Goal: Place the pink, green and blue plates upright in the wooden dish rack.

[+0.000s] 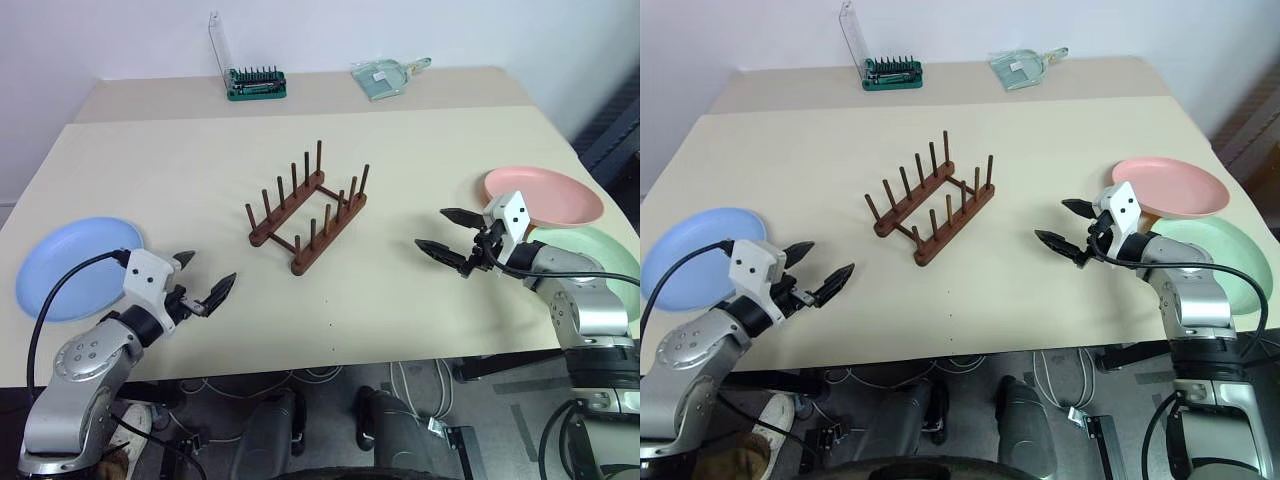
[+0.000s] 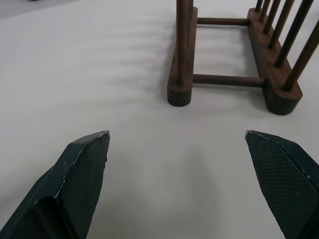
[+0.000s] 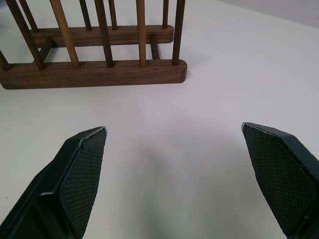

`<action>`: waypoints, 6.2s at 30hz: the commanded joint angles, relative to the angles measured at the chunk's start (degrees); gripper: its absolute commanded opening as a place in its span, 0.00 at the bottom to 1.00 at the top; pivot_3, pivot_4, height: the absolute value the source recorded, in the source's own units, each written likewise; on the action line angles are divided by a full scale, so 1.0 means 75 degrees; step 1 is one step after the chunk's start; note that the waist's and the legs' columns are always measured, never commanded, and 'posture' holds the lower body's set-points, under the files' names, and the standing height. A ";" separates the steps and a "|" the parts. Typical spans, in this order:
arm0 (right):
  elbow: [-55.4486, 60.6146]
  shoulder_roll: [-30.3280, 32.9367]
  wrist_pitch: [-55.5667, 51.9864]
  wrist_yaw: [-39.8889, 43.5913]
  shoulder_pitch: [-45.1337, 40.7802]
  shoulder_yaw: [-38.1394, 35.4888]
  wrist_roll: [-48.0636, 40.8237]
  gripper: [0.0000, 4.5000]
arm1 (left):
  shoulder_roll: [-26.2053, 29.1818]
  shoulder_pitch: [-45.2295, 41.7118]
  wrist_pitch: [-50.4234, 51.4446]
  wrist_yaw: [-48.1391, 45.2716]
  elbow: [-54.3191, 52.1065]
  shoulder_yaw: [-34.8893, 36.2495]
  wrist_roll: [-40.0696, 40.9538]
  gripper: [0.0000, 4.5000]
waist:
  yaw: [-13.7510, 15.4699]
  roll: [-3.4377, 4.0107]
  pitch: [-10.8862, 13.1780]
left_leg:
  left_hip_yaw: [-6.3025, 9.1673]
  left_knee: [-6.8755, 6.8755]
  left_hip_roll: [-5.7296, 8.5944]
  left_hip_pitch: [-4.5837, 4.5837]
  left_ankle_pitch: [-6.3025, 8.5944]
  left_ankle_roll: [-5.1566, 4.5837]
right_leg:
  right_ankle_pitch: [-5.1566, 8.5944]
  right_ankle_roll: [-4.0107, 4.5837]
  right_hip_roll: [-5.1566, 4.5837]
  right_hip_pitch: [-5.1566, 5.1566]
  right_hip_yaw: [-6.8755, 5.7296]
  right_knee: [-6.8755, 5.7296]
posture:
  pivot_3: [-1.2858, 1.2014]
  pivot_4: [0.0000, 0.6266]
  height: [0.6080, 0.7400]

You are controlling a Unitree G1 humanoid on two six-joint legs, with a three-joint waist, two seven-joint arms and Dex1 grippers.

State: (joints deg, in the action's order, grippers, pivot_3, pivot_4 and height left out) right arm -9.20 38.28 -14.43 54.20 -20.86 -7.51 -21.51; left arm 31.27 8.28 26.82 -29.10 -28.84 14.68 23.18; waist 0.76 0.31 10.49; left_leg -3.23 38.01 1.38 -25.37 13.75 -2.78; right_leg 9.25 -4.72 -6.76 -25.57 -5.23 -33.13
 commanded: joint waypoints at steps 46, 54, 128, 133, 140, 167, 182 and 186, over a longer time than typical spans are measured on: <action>0.4535 -0.0123 -0.1604 -0.1771 0.3280 -0.0691 -0.0667 1.00 | -0.1259 -0.3355 -0.1715 -0.1595 0.3685 -0.4072 -0.2095 0.17 | 0.0230 0.0009 -0.0011 | 0.0005 0.0018 -0.0006 0.0007 -0.0002 -0.0001 | 0.0012 -0.0021 -0.0004 0.0022 -0.0029 -0.0005 | 0.52 0.24 1.00; 0.4550 -0.0065 -0.1167 -0.1540 0.4209 -0.0693 -0.0422 1.00 | -0.0945 -0.4937 -0.2584 -0.4240 0.5399 -0.4250 -0.1733 0.17 | 0.0223 0.0005 -0.0009 | 0.0002 0.0019 -0.0007 0.0004 -0.0002 -0.0002 | 0.0012 -0.0021 -0.0003 0.0020 -0.0032 -0.0002 | 0.52 0.24 1.00; -0.1216 0.1979 0.0362 -0.1965 -0.1493 0.0790 0.3439 0.91 | -0.1416 -0.2946 -0.1102 -0.2148 0.2504 -0.3584 -0.1138 0.00 | 0.0006 -0.0010 -0.0010 | -0.0021 0.0033 -0.0021 0.0021 -0.0020 -0.0019 | -0.0013 0.0020 0.0001 0.0017 -0.0038 -0.0029 | 0.52 0.24 1.00; -0.3740 0.1537 0.1215 -0.1974 -0.2839 0.1506 0.4012 0.91 | -0.1127 -0.2952 -0.0926 -0.2508 0.2147 -0.3458 -0.0806 0.00 | -0.0025 -0.0006 -0.0007 | -0.0025 0.0034 -0.0018 0.0015 -0.0022 -0.0021 | -0.0013 0.0019 0.0001 0.0018 -0.0041 -0.0025 | 0.52 0.24 1.00; -0.5815 0.1159 0.1827 -0.2013 -0.3879 0.1983 0.4478 0.91 | -0.1048 -0.2897 -0.0760 -0.2549 0.1875 -0.3453 -0.0653 0.00 | -0.0010 -0.0005 -0.0006 | -0.0030 0.0034 -0.0017 0.0011 -0.0024 -0.0024 | -0.0015 0.0019 0.0007 0.0016 -0.0039 -0.0030 | 0.52 0.24 1.00; 0.1426 0.0304 -0.2059 -0.2081 -0.2958 -0.1899 -0.3478 0.01 | -0.1064 -0.2892 -0.0973 -0.2333 0.1970 -0.3306 -0.0700 0.00 | -0.0005 -0.0001 -0.0004 | -0.0015 0.0034 -0.0031 0.0022 -0.0025 -0.0023 | -0.0024 0.0007 0.0013 0.0023 -0.0035 -0.0046 | 0.52 0.24 1.00; 0.3207 -0.1033 -0.4755 -0.5913 -0.1830 -0.2216 -0.8804 0.01 | -0.1095 -0.2773 -0.0938 -0.2260 0.1887 -0.3333 -0.0689 0.00 | -0.0002 0.0002 -0.0004 | -0.0019 0.0031 -0.0027 0.0009 -0.0022 -0.0021 | -0.0018 0.0022 0.0003 0.0012 -0.0039 -0.0032 | 0.52 0.24 1.00; 0.2799 -0.1136 -0.4588 -0.6354 -0.1884 -0.2359 -0.9143 0.01 | -0.1107 -0.2745 -0.0918 -0.2244 0.1863 -0.3326 -0.0677 0.00 | 0.0002 0.0001 -0.0005 | -0.0021 0.0031 -0.0026 0.0009 -0.0022 -0.0022 | -0.0018 0.0022 0.0004 0.0012 -0.0039 -0.0031 | 0.52 0.24 1.00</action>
State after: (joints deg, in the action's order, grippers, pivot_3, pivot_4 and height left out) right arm 12.28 30.21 -50.48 7.82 -34.22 -23.39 -87.82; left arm 23.17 -12.07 20.68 -46.00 -13.23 -10.54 17.53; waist 0.77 0.32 10.46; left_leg -3.39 38.25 1.18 -25.30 13.58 -2.94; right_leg 9.11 -4.56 -6.73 -25.47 -5.52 -33.37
